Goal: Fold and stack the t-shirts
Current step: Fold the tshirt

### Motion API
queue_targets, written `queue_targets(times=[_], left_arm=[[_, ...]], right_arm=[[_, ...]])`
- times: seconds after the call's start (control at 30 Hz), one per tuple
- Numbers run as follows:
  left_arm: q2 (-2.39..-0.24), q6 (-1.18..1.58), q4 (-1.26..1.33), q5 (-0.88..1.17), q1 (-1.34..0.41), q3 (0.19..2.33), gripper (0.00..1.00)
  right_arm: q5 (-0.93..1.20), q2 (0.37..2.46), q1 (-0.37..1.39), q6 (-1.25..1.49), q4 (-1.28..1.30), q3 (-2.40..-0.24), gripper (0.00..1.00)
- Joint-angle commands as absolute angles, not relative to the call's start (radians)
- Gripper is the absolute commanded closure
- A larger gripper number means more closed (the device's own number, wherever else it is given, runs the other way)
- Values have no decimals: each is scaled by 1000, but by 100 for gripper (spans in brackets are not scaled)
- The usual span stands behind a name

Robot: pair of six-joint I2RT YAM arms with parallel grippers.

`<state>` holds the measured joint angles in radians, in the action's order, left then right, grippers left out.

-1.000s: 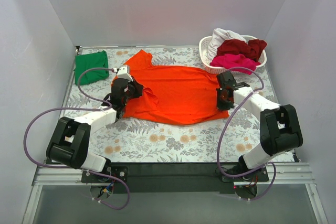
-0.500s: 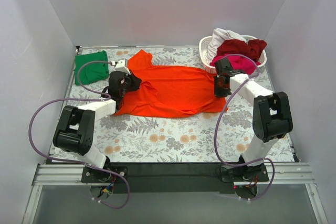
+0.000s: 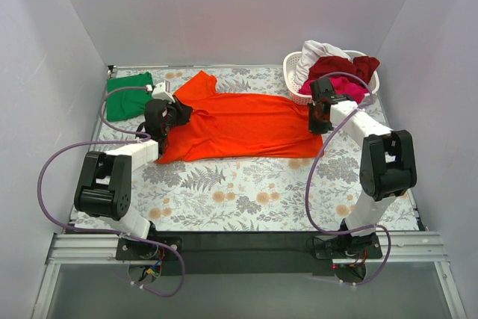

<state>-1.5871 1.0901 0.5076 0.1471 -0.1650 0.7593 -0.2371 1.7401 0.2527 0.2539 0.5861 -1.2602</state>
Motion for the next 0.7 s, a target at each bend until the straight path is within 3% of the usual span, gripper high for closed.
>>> queue_targets(times=[0.0,0.67], left_arm=[[-1552,1091,541,178,-158,773,100],[-1782,1094,589,275,-115,957,100]], right_arm=[[-245,1759,249,236,600,-1319,99],[-235,1876,249,227,601,-1390,99]])
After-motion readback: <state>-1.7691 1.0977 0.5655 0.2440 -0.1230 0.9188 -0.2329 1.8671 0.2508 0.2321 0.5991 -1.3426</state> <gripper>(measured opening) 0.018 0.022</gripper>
